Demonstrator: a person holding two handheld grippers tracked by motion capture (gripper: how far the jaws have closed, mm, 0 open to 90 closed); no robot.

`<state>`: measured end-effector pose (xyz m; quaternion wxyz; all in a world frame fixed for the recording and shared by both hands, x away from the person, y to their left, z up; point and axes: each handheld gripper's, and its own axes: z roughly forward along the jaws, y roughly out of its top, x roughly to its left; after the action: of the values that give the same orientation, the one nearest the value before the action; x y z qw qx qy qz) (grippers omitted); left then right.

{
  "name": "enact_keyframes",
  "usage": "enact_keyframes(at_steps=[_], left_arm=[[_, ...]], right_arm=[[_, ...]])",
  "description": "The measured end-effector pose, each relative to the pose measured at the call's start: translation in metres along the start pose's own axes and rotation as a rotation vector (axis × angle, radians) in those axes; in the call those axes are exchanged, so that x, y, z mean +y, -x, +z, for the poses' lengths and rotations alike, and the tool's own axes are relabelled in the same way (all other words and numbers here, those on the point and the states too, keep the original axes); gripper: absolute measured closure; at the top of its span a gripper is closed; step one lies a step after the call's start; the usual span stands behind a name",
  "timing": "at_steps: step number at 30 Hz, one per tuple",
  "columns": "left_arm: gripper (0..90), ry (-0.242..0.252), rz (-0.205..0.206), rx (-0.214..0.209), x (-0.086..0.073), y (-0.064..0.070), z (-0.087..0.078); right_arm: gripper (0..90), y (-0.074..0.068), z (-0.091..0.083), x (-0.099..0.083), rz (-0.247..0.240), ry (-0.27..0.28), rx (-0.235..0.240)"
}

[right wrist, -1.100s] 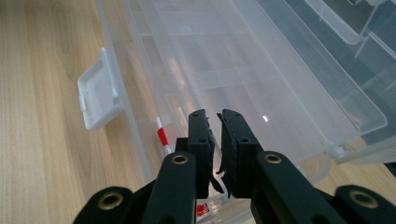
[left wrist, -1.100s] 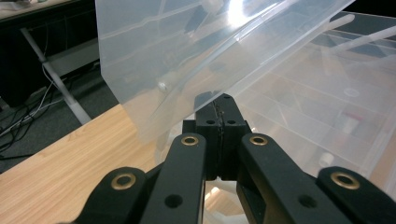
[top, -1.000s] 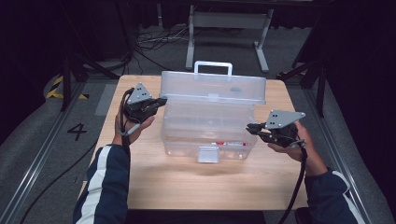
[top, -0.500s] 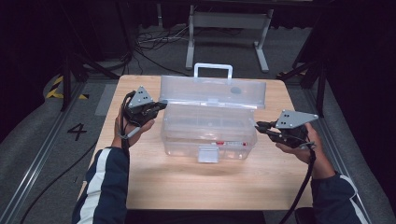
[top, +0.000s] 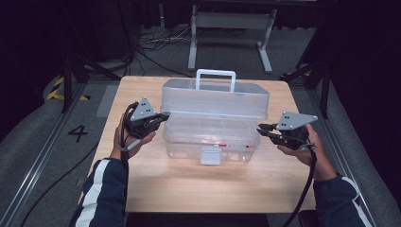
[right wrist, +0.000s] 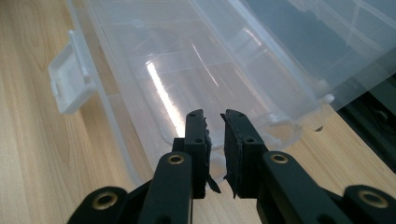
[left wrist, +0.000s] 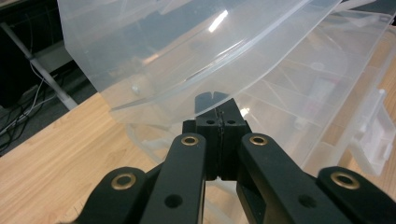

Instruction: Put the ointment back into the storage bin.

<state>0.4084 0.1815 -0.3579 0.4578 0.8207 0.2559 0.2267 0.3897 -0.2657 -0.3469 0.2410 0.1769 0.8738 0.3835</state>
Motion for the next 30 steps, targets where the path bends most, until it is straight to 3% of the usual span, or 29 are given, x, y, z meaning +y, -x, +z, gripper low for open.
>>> enact_keyframes(at_steps=[13,30], left_arm=[[90.0,-0.035,0.009,-0.007,-0.012,0.005,-0.002],[90.0,-0.076,0.018,-0.004,-0.021,0.009,-0.003]], right_arm=[[77.0,0.003,0.002,-0.007,0.03,-0.009,0.011],[70.2,0.005,0.003,-0.027,0.059,-0.078,0.027]])
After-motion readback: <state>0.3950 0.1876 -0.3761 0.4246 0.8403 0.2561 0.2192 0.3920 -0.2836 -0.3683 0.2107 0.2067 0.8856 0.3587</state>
